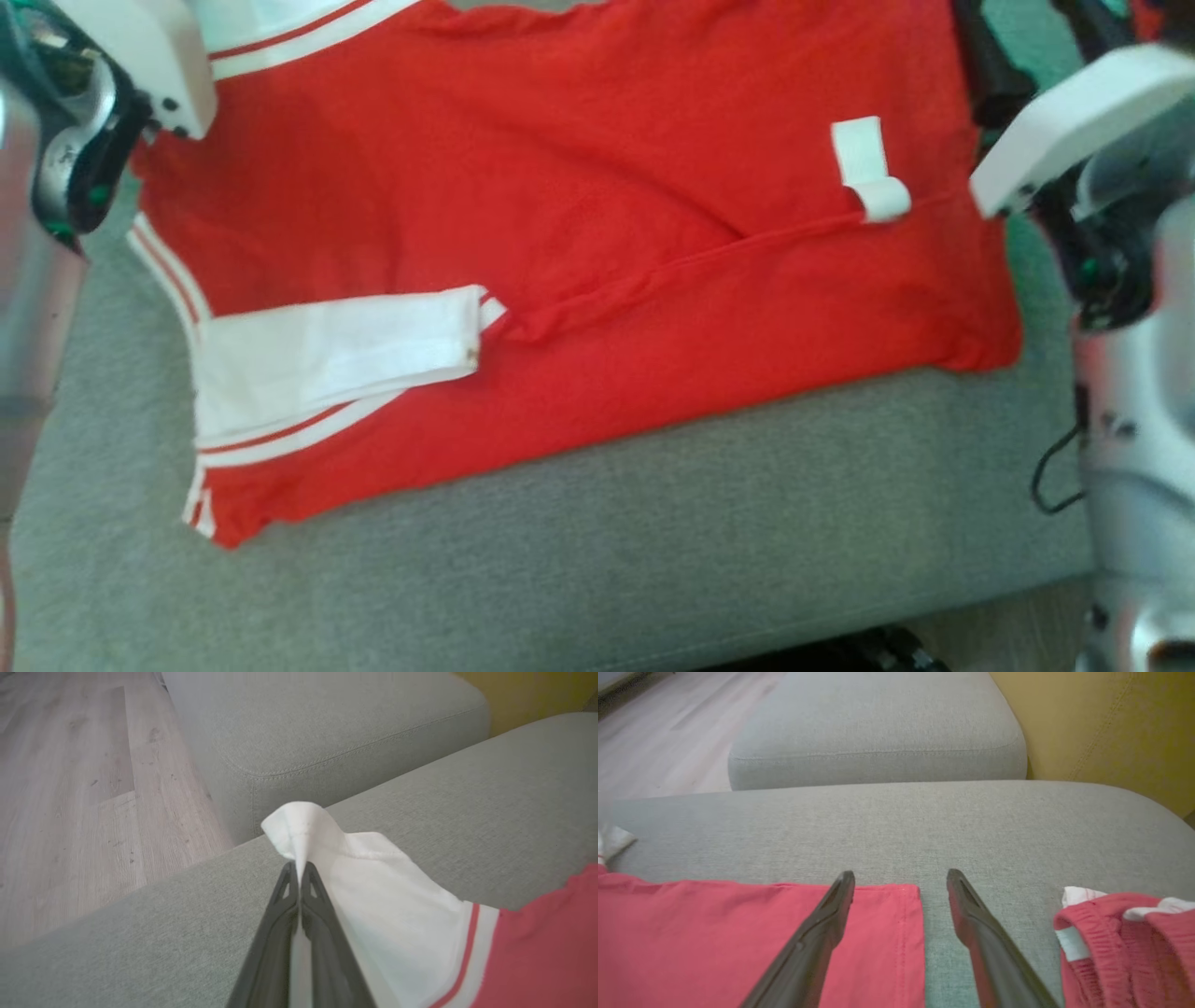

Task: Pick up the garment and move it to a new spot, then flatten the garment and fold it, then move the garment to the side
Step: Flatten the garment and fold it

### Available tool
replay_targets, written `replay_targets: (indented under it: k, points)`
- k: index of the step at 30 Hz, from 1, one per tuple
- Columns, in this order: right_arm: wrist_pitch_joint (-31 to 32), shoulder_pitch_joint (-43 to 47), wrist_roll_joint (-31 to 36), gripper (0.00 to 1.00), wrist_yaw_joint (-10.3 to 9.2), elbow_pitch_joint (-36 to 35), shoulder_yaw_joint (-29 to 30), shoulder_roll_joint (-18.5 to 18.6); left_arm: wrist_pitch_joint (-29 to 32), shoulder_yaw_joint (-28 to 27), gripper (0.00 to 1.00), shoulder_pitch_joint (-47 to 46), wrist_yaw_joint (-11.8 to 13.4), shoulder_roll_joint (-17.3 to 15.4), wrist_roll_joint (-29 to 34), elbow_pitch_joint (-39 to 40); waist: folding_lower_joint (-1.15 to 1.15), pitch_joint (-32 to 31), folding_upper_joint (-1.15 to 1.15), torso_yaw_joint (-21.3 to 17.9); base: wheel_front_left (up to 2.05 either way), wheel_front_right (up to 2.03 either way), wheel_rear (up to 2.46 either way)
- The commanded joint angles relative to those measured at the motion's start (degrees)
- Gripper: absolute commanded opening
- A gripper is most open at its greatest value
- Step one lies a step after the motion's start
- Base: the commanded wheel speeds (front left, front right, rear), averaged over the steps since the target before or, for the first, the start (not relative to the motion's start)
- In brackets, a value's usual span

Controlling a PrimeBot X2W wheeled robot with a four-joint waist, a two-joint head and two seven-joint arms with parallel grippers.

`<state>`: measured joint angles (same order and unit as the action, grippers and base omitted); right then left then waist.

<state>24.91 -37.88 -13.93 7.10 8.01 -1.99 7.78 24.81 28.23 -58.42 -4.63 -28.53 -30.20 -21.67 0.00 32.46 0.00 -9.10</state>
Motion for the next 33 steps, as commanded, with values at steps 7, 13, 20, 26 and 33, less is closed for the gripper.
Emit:
replay_targets:
  k: [7, 13, 20, 26, 33]
  points:
    - [4.24, -6.32, 1.29, 1.00, 0.39, 7.87, 1.50, 2.52, -2.84, -1.19, 0.00, -0.95, -0.27, -0.90, -0.37, 4.58, 0.00, 0.01, 0.00, 4.17, 0.00, 0.00, 0.00]
    - [6.03, -9.31, 1.08, 1.00, 0.39, 13.66, 2.04, 2.57, -3.86, -0.67, 0.00, -0.60, -0.11, 0.01, -0.47, 5.58, 0.00, 0.49, 0.00, 5.22, 0.00, 0.00, 0.00]
    - [9.18, -11.77, 0.93, 0.16, 0.39, 19.27, 1.55, 2.58, -4.35, -0.01, 0.00, -0.51, 0.09, 1.08, -0.84, 5.73, 0.00, 0.43, 0.00, 5.65, 0.00, 0.00, 0.00]
    - [4.26, -11.31, 2.03, 0.00, 0.39, 20.62, 2.23, 2.22, -5.86, 0.69, 0.00, 0.21, -0.33, 2.00, -1.45, 4.47, 0.00, -1.85, 0.00, 6.32, 0.00, 0.00, 0.00]
    - [-2.63, -7.44, 1.57, 0.00, 0.39, 21.05, 2.49, 3.30, -8.78, 1.92, 0.00, 4.27, -0.99, 1.94, -2.20, 5.82, 0.00, -6.03, 0.00, 7.98, 0.00, 0.00, 0.00]
